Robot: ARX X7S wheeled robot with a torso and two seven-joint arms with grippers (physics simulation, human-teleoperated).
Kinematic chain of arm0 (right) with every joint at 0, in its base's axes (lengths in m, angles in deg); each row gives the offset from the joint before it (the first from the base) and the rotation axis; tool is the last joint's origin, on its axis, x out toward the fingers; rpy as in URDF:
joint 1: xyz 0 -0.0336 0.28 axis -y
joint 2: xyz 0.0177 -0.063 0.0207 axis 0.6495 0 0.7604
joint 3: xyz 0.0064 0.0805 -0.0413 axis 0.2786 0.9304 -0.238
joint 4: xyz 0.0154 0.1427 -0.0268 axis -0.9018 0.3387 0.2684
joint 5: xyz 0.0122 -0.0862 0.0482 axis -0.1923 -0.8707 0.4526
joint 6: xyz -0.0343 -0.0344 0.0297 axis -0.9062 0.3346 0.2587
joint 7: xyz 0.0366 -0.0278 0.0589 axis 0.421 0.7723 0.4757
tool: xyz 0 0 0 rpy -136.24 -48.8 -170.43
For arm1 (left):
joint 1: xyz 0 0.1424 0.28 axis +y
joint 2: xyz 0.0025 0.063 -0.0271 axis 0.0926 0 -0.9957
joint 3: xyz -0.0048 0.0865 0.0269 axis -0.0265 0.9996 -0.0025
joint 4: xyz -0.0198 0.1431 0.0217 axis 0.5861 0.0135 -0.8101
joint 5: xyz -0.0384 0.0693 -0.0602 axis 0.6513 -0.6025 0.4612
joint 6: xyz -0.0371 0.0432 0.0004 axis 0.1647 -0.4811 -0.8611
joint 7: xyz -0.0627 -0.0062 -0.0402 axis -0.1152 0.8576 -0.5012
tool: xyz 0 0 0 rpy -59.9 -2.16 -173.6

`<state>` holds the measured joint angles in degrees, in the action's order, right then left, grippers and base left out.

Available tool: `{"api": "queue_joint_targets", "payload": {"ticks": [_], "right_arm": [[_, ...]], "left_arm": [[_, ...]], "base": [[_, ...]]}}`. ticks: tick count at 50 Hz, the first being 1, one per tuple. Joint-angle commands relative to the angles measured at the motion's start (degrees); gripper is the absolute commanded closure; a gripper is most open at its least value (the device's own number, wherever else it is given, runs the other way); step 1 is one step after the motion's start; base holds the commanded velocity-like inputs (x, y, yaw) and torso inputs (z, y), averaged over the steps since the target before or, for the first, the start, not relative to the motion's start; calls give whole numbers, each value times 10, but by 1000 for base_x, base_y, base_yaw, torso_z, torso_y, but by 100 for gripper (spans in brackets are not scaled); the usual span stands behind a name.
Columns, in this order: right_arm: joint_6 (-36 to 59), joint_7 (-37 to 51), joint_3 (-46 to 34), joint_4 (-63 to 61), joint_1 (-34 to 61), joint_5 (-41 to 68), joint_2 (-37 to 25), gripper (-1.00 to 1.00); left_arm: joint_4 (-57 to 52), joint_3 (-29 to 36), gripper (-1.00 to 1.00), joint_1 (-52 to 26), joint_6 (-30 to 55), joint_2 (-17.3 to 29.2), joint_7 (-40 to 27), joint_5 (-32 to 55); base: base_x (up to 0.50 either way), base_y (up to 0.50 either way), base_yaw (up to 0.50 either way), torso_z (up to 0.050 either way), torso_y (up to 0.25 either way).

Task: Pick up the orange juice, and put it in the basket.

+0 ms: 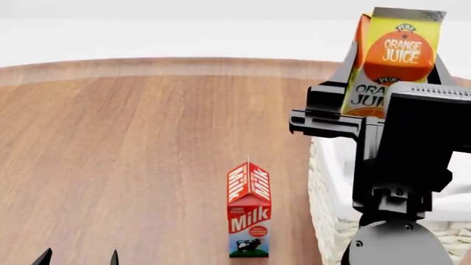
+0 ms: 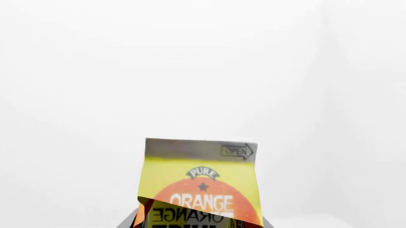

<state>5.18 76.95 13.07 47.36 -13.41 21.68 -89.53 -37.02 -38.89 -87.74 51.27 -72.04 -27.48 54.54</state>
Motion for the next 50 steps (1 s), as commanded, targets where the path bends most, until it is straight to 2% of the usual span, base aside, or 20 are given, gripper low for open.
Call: {"api": "queue_joint_targets", "payload": {"ticks": [1, 12, 34, 50], "right_arm": [[-20, -11, -18, 71, 23, -49, 3, 100], [-61, -7, -36, 138, 23, -78, 9, 100], [-126, -4, -24, 238, 25, -94, 9, 100], [-188, 4, -54, 320, 33, -132, 24, 100]], "left_arm": [[0, 2, -100, 0, -1, 1, -1, 1], [0, 3, -100, -1, -1, 2, -3, 2], [1, 7, -100, -2, -2, 5, -5, 5], [1, 9, -100, -3, -3, 6, -7, 6]], "base": [[0, 0, 0, 0, 0], [0, 0, 0, 0, 1], [0, 0, 0, 0, 1], [0, 0, 0, 0, 1]]}}
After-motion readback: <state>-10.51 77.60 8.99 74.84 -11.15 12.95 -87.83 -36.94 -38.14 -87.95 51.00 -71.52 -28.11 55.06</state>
